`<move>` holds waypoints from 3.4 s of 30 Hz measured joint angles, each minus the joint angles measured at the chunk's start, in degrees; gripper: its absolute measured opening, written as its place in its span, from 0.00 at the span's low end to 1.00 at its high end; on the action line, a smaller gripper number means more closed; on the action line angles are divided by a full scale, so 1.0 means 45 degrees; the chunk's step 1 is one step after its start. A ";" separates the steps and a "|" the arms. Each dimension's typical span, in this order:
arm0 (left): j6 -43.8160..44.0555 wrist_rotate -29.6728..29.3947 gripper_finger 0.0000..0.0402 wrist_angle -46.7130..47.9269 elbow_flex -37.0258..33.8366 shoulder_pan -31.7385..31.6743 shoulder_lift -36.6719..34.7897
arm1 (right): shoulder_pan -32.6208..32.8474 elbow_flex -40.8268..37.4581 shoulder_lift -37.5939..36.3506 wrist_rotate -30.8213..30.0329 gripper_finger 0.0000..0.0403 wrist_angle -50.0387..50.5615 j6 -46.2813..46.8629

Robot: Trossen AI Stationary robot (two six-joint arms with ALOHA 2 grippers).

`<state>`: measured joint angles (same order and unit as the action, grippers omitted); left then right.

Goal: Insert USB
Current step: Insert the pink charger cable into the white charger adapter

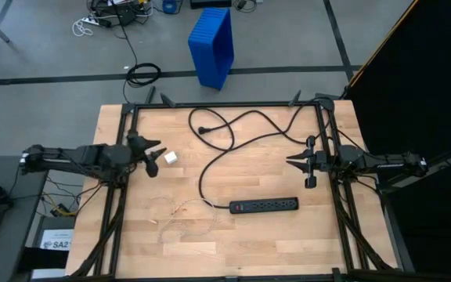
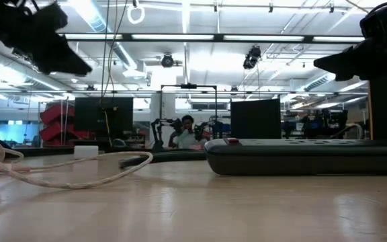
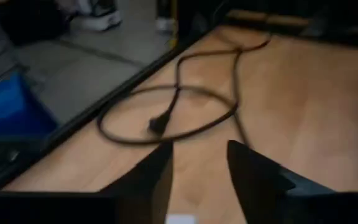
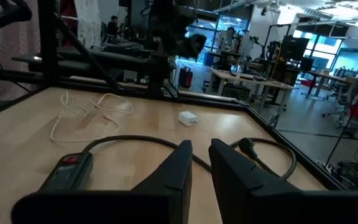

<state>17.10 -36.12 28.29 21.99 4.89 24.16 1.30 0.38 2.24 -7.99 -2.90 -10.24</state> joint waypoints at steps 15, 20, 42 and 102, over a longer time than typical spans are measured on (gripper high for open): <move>0.4627 -0.0491 0.61 -0.0997 -0.1407 0.0000 0.4727 | 0.0000 0.0000 0.0000 0.0000 0.08 -0.0009 0.0000; 0.4688 -0.0495 0.61 -0.1153 -0.1402 -0.0001 0.5362 | 0.0000 0.0000 0.0000 0.0000 0.09 -0.0011 -0.0002; 0.1743 0.2054 0.61 -0.3749 -0.1393 -0.2643 0.7820 | 0.0000 0.0005 0.0042 0.0005 0.08 -0.0421 0.0000; -1.0076 0.0295 0.39 -1.2920 0.0472 -0.0559 1.1044 | 0.0015 0.0053 0.0228 0.0384 0.08 -0.7196 0.1577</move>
<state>-28.24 -34.79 -29.85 24.11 2.37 73.86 1.37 0.62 3.27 -6.26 -35.28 -3.14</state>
